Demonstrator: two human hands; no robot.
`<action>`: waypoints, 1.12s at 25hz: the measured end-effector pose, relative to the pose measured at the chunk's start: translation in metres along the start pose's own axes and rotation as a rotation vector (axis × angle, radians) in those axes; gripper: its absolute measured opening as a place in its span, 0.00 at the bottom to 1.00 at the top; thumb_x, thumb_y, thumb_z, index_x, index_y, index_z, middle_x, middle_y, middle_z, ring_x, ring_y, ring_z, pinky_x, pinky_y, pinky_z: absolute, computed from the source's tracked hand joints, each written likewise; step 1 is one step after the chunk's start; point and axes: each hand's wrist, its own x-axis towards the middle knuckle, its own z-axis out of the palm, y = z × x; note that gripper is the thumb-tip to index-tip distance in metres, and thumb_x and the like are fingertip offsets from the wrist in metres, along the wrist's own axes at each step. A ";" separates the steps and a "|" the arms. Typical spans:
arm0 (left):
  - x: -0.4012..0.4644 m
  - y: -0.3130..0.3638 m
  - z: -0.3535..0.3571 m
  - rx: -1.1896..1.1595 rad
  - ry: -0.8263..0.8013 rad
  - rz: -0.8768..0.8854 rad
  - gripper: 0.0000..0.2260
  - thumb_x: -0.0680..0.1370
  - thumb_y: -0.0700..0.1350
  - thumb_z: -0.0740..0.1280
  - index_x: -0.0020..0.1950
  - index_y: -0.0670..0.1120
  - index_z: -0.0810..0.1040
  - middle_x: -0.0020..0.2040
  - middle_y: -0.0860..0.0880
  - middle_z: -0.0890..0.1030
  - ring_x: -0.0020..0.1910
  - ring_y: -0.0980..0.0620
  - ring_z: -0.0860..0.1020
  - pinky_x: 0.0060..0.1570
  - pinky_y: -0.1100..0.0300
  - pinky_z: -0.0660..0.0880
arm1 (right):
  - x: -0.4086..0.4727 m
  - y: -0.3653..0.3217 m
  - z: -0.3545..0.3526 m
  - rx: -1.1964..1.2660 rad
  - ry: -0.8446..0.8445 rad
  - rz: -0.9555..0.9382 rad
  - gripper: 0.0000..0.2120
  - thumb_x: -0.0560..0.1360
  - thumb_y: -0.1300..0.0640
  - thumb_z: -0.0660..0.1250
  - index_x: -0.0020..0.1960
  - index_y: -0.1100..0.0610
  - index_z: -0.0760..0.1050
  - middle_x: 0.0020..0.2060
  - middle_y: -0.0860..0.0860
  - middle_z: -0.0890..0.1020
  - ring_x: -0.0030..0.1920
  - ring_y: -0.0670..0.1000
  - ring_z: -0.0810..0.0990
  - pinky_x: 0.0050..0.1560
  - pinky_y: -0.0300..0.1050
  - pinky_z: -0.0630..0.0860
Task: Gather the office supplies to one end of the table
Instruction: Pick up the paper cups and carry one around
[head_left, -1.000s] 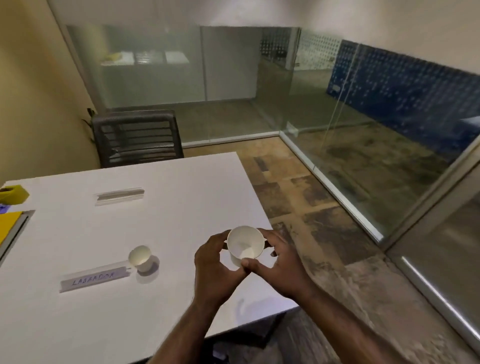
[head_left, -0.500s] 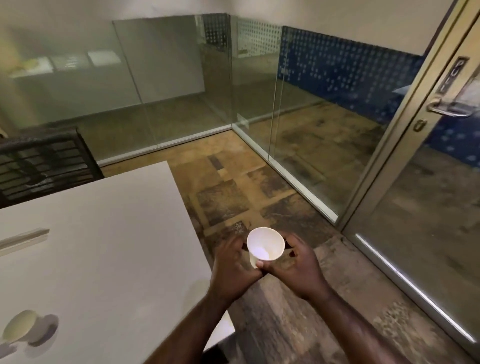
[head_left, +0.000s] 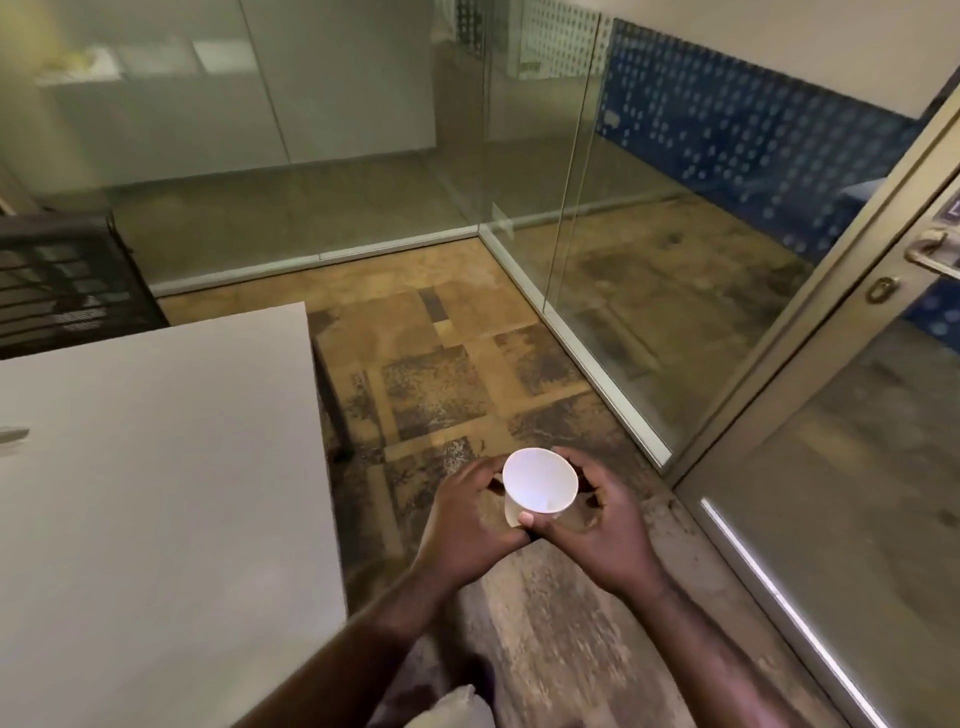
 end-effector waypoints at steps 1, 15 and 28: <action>0.010 -0.005 0.004 0.002 0.009 -0.011 0.32 0.60 0.57 0.78 0.61 0.63 0.70 0.56 0.74 0.73 0.52 0.68 0.75 0.47 0.76 0.69 | 0.013 0.005 -0.001 -0.012 -0.017 -0.003 0.33 0.59 0.40 0.79 0.62 0.43 0.73 0.55 0.39 0.80 0.54 0.43 0.78 0.48 0.34 0.73; 0.239 -0.116 -0.014 0.001 0.197 -0.096 0.29 0.61 0.56 0.79 0.61 0.61 0.75 0.55 0.73 0.74 0.51 0.68 0.75 0.47 0.78 0.68 | 0.297 0.051 0.047 -0.036 -0.223 -0.167 0.35 0.59 0.39 0.78 0.64 0.39 0.71 0.58 0.35 0.76 0.59 0.41 0.76 0.53 0.29 0.71; 0.430 -0.212 -0.083 0.170 0.440 -0.182 0.29 0.63 0.60 0.78 0.61 0.54 0.76 0.54 0.62 0.79 0.49 0.62 0.78 0.46 0.58 0.78 | 0.563 0.075 0.156 0.083 -0.471 -0.350 0.37 0.60 0.37 0.78 0.64 0.50 0.74 0.60 0.45 0.78 0.61 0.43 0.76 0.57 0.40 0.75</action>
